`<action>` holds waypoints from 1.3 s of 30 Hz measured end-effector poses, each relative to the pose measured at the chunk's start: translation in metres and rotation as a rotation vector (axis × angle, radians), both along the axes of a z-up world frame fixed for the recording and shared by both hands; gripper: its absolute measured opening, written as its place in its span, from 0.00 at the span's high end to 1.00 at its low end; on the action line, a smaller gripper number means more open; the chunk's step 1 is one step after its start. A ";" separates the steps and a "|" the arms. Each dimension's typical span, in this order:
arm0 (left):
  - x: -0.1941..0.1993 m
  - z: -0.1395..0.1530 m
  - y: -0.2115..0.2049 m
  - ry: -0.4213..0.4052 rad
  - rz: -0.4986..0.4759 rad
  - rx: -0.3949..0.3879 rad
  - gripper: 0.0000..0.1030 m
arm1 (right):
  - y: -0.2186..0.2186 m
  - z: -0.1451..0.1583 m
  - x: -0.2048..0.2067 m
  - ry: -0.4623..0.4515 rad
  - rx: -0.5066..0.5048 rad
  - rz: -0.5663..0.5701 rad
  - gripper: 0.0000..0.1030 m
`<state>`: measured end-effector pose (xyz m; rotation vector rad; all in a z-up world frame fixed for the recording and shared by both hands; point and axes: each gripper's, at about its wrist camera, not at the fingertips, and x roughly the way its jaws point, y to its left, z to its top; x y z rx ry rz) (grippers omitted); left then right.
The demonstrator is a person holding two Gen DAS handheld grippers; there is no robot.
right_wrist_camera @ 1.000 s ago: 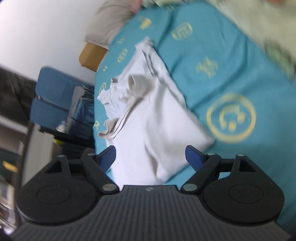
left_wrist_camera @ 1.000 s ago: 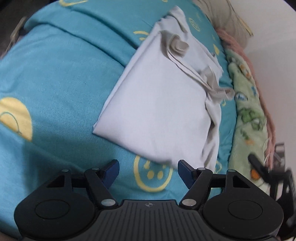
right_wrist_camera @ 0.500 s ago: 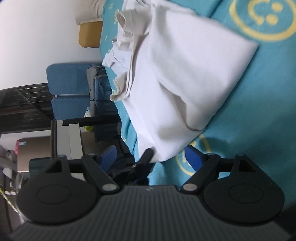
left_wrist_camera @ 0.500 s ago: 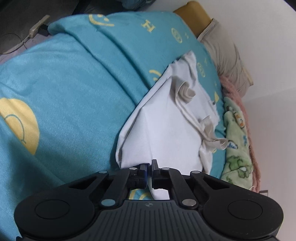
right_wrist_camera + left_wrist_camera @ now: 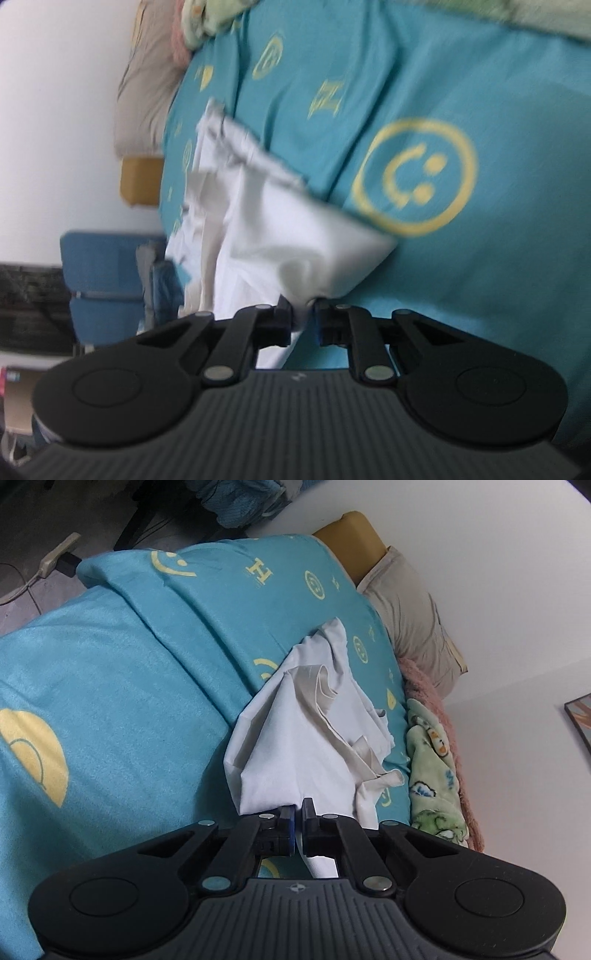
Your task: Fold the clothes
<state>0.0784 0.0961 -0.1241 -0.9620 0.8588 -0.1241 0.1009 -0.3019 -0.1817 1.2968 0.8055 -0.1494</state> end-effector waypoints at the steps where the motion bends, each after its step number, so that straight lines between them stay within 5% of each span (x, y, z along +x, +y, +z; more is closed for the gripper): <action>1: 0.000 -0.001 0.001 0.004 0.002 0.004 0.97 | -0.005 0.001 -0.003 0.007 -0.012 -0.021 0.86; 8: 0.002 -0.003 0.004 0.025 0.014 0.022 0.97 | -0.040 0.002 -0.029 0.071 -0.127 -0.183 0.84; 13: 0.005 -0.003 0.003 0.032 0.013 0.023 0.97 | -0.031 0.001 -0.021 0.031 -0.041 -0.070 0.83; 15: 0.005 -0.003 0.003 0.033 0.014 0.024 0.97 | -0.016 -0.001 -0.013 0.028 0.034 0.021 0.71; 17: 0.006 -0.004 0.003 0.037 0.015 0.023 0.97 | 0.000 -0.003 -0.008 -0.002 0.104 0.090 0.37; 18: 0.006 -0.004 0.003 0.038 0.016 0.021 0.97 | 0.008 -0.005 -0.005 -0.010 0.133 0.119 0.30; 21: 0.006 -0.004 0.005 0.042 0.019 0.016 0.97 | 0.027 -0.012 0.003 -0.026 0.210 0.187 0.24; 24: 0.006 -0.005 0.006 0.046 0.022 0.011 0.97 | 0.029 -0.021 0.006 0.006 0.193 0.156 0.27; 29: 0.007 -0.007 0.008 0.055 0.024 -0.020 0.97 | 0.004 -0.023 0.000 0.070 0.041 -0.004 0.76; 31: 0.007 -0.009 0.007 0.068 0.023 -0.034 0.97 | 0.004 -0.020 0.001 0.057 0.025 -0.003 0.88; 36: 0.011 -0.024 0.014 0.146 0.034 -0.071 0.95 | 0.008 -0.005 0.005 -0.017 -0.016 0.041 0.92; 39: 0.009 -0.034 0.019 0.201 0.047 -0.100 0.82 | 0.009 0.002 0.009 -0.048 -0.038 0.053 0.92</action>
